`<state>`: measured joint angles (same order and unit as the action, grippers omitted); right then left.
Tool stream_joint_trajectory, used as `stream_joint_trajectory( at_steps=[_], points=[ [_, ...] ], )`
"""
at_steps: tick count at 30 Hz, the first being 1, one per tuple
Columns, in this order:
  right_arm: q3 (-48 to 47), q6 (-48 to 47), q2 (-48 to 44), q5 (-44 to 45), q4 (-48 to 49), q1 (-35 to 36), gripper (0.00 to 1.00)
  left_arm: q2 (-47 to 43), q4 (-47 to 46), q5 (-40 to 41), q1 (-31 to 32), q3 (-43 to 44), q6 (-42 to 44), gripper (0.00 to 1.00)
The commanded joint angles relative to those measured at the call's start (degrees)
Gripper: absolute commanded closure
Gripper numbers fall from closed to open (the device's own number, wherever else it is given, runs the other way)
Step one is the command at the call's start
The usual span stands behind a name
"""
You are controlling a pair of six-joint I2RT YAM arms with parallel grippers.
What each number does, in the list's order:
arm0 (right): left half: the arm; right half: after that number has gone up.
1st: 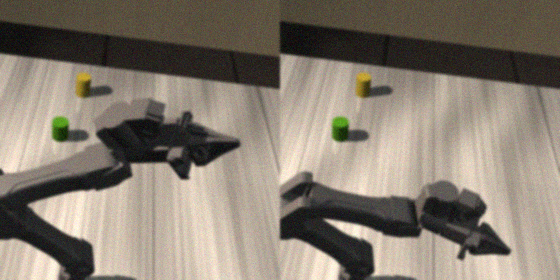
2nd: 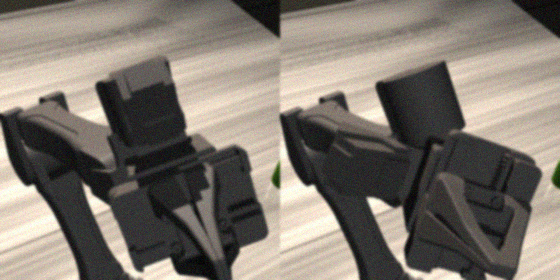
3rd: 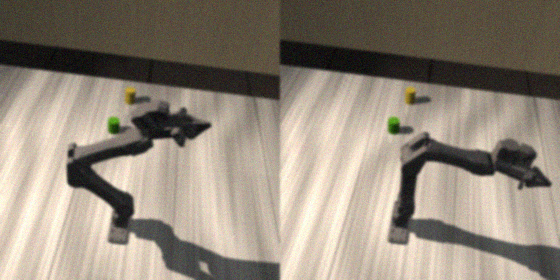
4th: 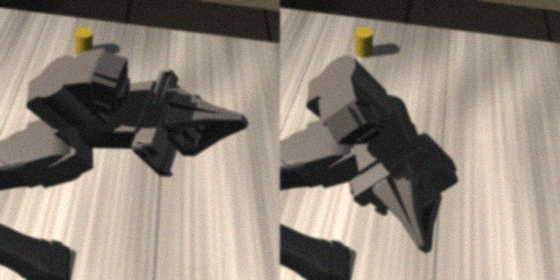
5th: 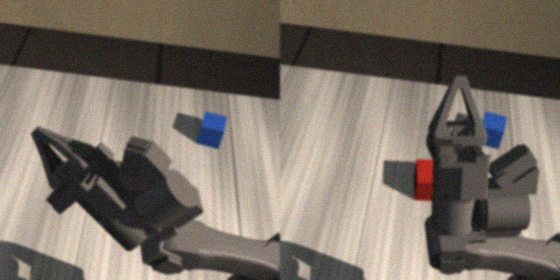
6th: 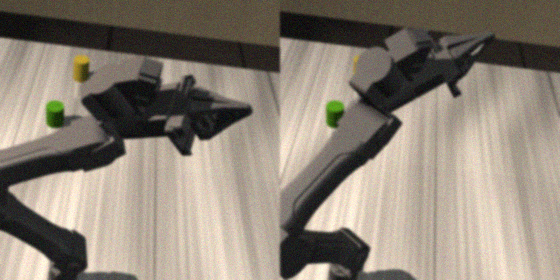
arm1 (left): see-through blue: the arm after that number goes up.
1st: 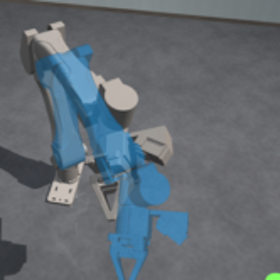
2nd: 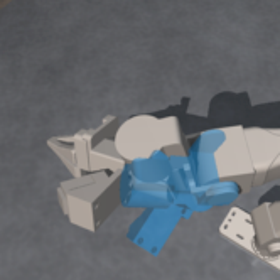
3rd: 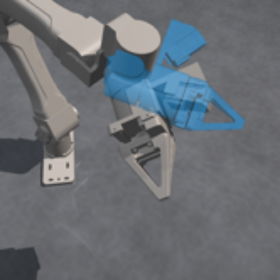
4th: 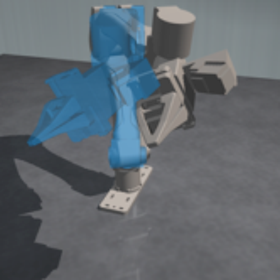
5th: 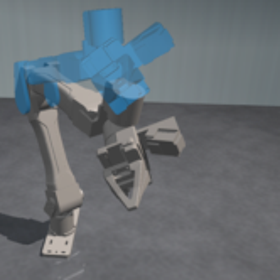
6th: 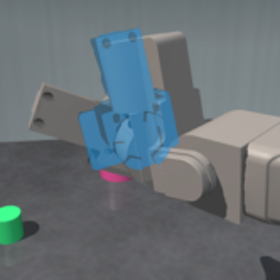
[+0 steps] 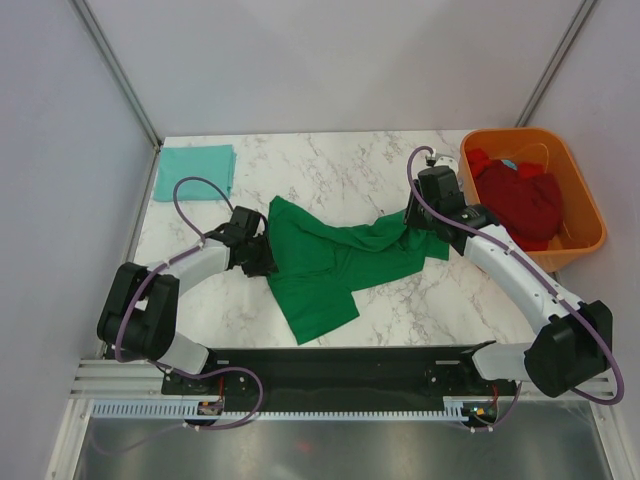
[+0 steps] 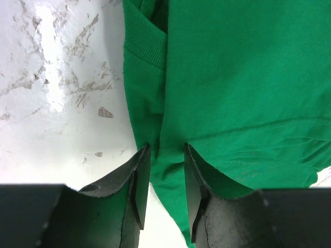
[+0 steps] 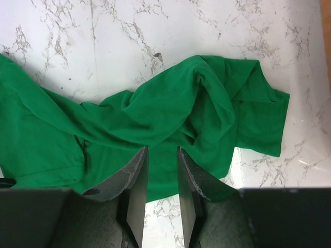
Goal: Fold and stack the t-shirts
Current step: Flatten the tshirt out
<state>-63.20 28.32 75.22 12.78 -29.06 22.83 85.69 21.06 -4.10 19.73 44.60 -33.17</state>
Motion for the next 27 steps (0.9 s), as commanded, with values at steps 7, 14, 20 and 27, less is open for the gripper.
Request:
stream_joint_trajectory(
  at_steps=[7, 14, 20, 27],
  points=[
    [0.2, 0.9, -1.6, -0.6, 2.1, 0.0, 0.65, 0.1, -2.5, -0.3, -0.1, -0.4, -0.6, 0.66],
    [1.2, 1.0, -3.0, -0.5, 2.0, 0.0, 0.65, -1.7, -2.4, -2.0, -0.1, 0.6, -0.5, 0.95],
    [2.3, 1.2, -3.7, 1.7, 1.6, -0.1, 0.65, -6.4, 2.3, -1.1, -0.1, 3.9, -1.3, 0.98],
    [4.0, 3.7, -4.2, 5.9, 0.2, -2.6, 0.58, -14.3, 16.0, 9.5, -2.1, 17.3, 2.0, 0.98]
  ],
)
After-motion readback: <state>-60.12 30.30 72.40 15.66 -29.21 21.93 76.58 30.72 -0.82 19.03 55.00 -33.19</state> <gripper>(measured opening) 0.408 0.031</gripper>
